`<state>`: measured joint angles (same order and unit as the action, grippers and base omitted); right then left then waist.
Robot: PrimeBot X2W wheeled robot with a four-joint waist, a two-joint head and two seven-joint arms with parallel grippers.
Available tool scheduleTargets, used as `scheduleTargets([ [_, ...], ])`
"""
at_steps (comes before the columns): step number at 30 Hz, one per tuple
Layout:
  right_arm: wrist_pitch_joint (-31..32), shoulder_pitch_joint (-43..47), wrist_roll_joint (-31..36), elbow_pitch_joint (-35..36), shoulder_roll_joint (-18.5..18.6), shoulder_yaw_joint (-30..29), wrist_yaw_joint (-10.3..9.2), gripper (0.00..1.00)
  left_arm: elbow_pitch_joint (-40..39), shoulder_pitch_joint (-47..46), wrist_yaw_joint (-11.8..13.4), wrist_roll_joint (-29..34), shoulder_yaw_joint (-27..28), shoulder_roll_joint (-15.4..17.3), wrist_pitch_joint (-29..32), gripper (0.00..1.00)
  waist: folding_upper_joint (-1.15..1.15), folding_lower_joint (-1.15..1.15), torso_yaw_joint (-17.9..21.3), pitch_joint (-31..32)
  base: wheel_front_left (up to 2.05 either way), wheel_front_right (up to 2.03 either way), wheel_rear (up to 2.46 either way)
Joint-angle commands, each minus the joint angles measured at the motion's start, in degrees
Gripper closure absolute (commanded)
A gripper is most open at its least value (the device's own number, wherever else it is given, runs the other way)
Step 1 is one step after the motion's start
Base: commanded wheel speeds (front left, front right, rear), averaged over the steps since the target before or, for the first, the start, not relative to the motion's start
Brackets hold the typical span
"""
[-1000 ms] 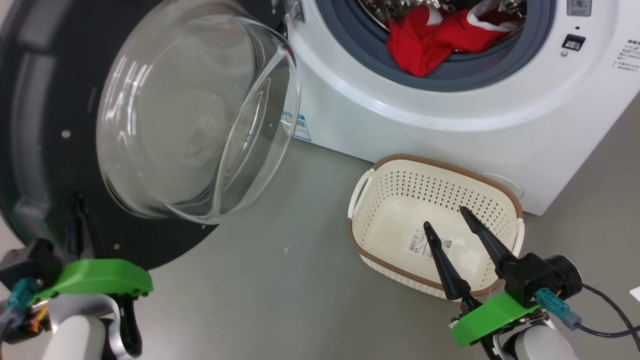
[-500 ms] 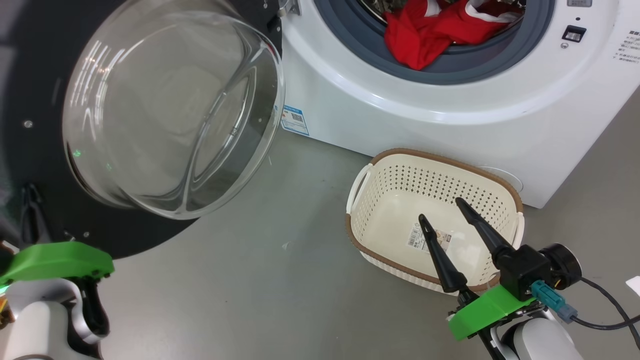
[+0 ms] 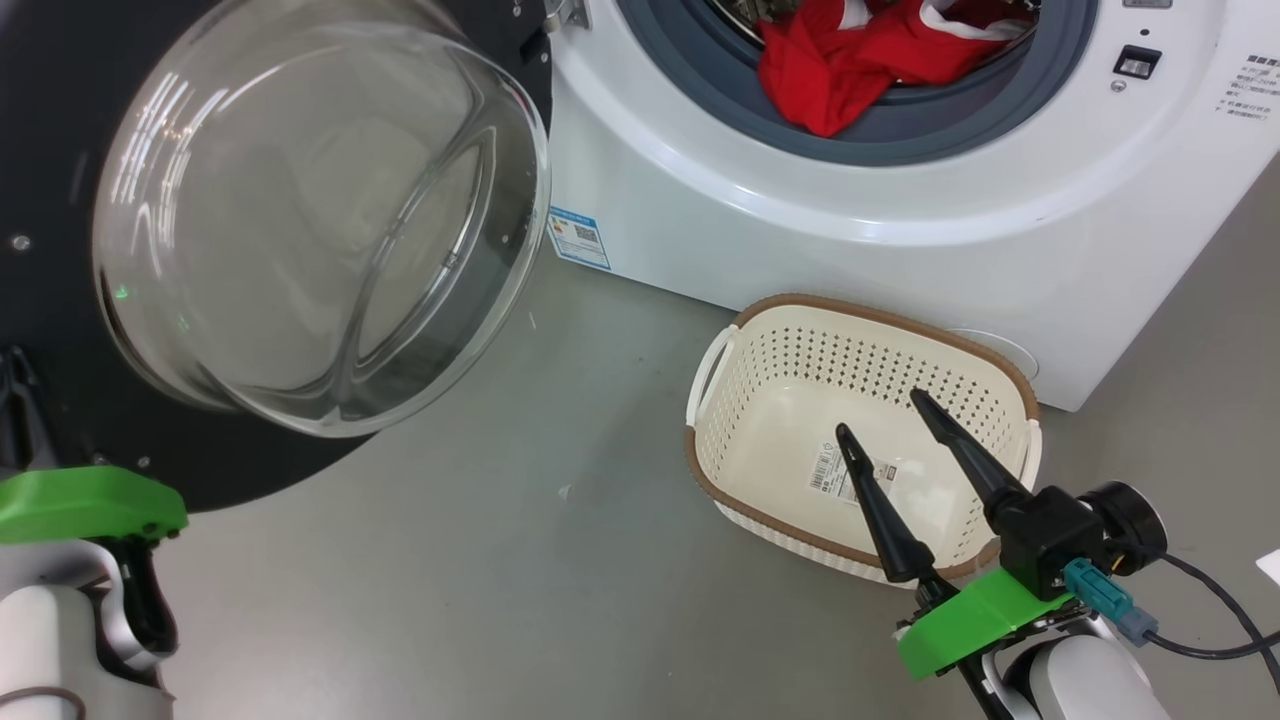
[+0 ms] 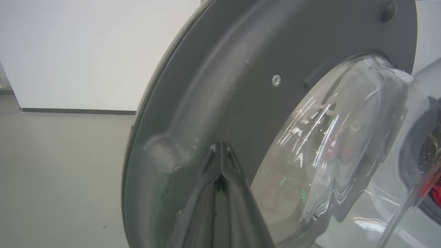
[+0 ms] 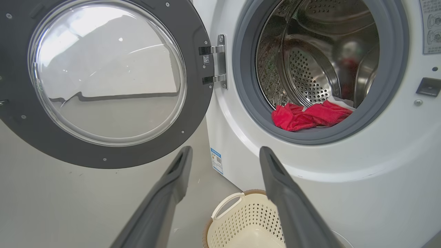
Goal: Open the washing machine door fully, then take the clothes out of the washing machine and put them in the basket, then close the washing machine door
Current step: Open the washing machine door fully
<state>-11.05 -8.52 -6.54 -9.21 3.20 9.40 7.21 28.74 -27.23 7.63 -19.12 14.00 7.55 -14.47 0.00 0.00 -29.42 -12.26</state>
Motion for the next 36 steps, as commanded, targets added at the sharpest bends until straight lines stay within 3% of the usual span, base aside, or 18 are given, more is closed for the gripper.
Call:
scheduleTargets([
  [1,0.14,-0.14,-0.15,1.88,-0.33,1.23,0.28,0.00,-0.47,-2.19,-0.42,1.08,3.09,2.74,-0.52,1.00,0.00,0.00,0.08,-0.03,0.00,0.00,0.00],
  [14,0.02,0.41,-1.47,2.05,-0.33,0.48,0.28,0.00,1.77,-3.64,-3.47,5.03,6.74,0.28,-0.52,1.00,0.00,0.00,0.33,0.92,0.00,0.00,0.00],
  [15,-0.23,0.37,-1.77,1.81,-0.33,0.44,0.28,0.00,1.20,-3.30,-3.96,5.52,6.91,-0.38,-0.52,0.74,0.00,0.00,0.69,1.29,0.00,0.00,0.00],
  [16,-0.23,0.37,-1.77,1.81,-0.33,0.44,0.28,0.00,1.20,-3.30,-3.96,5.52,6.91,-0.38,-0.52,0.74,0.00,0.00,0.69,1.29,0.00,0.00,0.00],
  [17,-0.37,0.33,-1.92,1.64,-0.33,0.42,0.28,0.00,0.50,-3.11,-4.09,5.78,7.08,-0.69,-0.52,0.41,0.00,0.00,0.91,1.48,0.00,0.00,0.00],
  [18,-0.54,0.27,-2.07,1.44,-0.33,0.37,0.28,0.00,-0.29,-2.88,-4.21,6.01,7.24,-1.01,-0.52,0.00,0.00,0.00,1.14,1.69,0.00,0.00,0.00],
  [26,-2.24,-0.18,-4.27,-0.15,-0.33,-0.52,0.28,0.00,-12.80,-0.44,-5.75,7.49,9.30,-2.80,-0.52,0.00,0.00,0.00,4.15,3.25,0.00,0.00,0.00],
  [36,-3.73,-1.37,-5.95,-1.17,-0.33,-4.99,0.28,0.00,-24.20,3.12,-11.93,6.06,3.98,-4.29,-0.52,0.00,0.00,0.00,10.47,4.70,0.00,0.00,0.00],
])
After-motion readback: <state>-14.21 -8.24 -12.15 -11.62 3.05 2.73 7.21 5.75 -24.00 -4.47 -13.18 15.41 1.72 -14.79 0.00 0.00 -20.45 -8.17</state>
